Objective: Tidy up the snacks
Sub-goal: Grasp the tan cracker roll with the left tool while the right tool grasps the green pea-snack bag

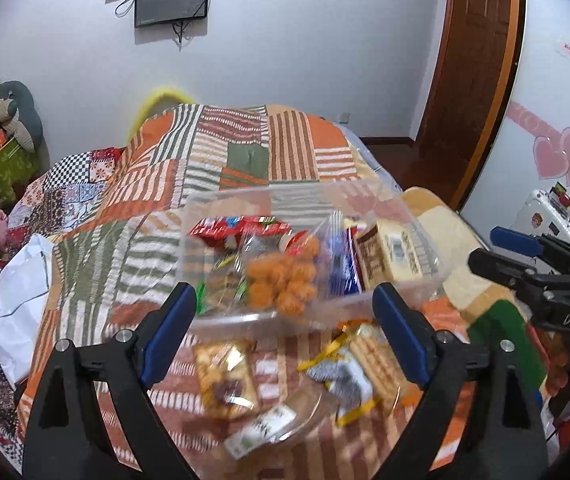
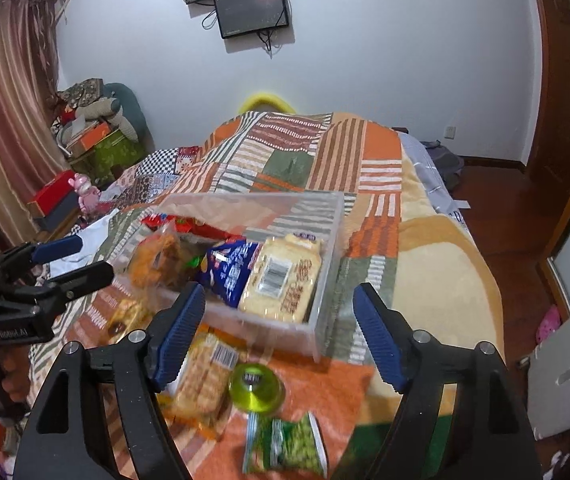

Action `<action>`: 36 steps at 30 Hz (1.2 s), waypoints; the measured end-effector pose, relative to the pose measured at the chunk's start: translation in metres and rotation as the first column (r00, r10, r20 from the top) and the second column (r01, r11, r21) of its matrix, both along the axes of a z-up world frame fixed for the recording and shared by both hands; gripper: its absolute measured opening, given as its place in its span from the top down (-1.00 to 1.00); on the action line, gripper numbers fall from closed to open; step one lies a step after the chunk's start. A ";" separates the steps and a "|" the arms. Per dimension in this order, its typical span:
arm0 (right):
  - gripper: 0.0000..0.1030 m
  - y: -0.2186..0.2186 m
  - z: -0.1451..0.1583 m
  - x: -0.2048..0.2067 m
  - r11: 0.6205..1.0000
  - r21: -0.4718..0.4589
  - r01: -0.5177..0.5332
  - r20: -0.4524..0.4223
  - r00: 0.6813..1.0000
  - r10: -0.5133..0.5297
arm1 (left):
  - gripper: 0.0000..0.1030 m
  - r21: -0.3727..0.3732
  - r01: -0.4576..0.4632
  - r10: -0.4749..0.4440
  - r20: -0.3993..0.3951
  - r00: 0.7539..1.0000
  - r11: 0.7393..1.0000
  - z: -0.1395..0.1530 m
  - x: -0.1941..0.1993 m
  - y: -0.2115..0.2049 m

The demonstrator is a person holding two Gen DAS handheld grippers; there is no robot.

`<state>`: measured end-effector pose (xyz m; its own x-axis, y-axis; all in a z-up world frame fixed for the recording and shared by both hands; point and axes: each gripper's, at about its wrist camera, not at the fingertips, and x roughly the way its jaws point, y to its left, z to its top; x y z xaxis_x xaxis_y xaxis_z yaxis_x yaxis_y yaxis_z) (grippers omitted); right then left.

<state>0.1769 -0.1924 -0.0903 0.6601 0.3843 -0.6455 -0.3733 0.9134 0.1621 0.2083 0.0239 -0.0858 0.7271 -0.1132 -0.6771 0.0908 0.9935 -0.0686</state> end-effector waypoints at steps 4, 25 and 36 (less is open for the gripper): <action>-0.44 -0.003 -0.005 -0.011 1.000 -0.019 -0.004 -0.007 1.000 0.004 | -0.76 0.013 -0.002 0.002 -0.032 0.999 1.000 -0.009 -0.013 0.008; -0.60 -0.016 -0.095 -0.032 0.998 -0.056 0.012 -0.257 0.966 -0.026 | -0.76 -0.042 -0.018 0.005 -0.292 0.956 0.999 -0.105 -0.032 0.017; -0.33 -0.017 -0.095 -0.036 0.998 -0.050 0.025 -0.229 0.973 -0.036 | -0.63 -0.111 0.072 -0.102 -0.299 0.949 0.991 -0.102 -0.062 -0.002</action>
<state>0.1405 -0.2097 -0.1856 0.5026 0.3324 -0.7980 -0.3029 0.9323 0.1976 0.1464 0.0222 -0.1879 0.4734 -0.2428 -0.8467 0.1362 0.9699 -0.2020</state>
